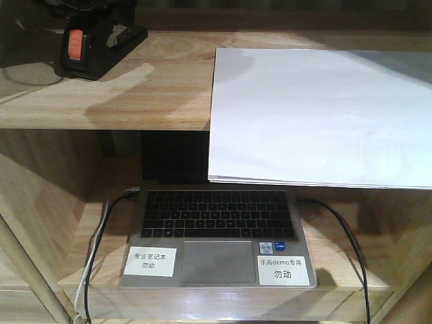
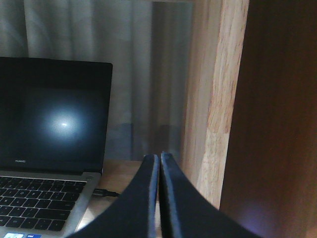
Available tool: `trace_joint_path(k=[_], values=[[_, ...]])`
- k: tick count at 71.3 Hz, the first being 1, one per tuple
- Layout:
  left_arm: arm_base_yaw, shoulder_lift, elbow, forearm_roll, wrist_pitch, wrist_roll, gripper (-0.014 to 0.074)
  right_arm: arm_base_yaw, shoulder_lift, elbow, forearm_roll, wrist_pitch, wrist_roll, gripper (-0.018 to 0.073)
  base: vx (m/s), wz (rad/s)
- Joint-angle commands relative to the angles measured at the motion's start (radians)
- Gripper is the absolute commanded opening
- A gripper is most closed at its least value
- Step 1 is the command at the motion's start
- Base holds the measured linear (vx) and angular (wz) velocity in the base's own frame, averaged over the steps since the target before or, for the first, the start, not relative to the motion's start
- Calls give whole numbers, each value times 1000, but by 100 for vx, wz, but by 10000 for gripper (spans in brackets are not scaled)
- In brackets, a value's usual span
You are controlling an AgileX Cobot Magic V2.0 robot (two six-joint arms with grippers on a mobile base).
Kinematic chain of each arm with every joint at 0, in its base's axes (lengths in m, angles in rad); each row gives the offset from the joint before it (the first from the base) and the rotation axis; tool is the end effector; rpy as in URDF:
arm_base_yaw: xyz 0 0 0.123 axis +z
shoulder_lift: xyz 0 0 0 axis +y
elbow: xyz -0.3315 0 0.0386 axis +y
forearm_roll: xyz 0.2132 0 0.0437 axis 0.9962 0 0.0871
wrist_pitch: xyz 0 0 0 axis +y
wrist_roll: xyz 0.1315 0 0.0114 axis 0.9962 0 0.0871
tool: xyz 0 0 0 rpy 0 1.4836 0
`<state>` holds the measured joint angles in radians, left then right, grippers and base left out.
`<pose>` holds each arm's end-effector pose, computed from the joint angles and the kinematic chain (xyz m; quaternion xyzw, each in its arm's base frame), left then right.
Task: Grab stapler and paper to desk for stapling
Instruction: 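Lower the left gripper onto the black stapler and close it, then lift the stapler off the shelf and pull it back with the left gripper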
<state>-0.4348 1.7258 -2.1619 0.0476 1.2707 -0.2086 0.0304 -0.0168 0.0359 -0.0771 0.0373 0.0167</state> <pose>0.3297 -0.1465 0.4846 0.1008 0.9106 -0.1041 0.3870 0.0138 0.0000 0.1996 -0.0305 0.6954 -0.0117 0.7179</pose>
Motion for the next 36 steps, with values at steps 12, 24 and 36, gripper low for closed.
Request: trace_joint_path(k=[12, 24, 36], values=[[-3, -87, -25, -7, -92, -5, -6, 2, -2, -5, -9, -73, -3, -10, 0, 0], [-3, -151, -24, -30, -102, 63, -6, 2, -2, -5, -9, -73, -3, -10, 0, 0], [-3, -223, -22, -204, -89, 209, -6, 2, -2, -5, -9, -73, -3, -10, 0, 0]])
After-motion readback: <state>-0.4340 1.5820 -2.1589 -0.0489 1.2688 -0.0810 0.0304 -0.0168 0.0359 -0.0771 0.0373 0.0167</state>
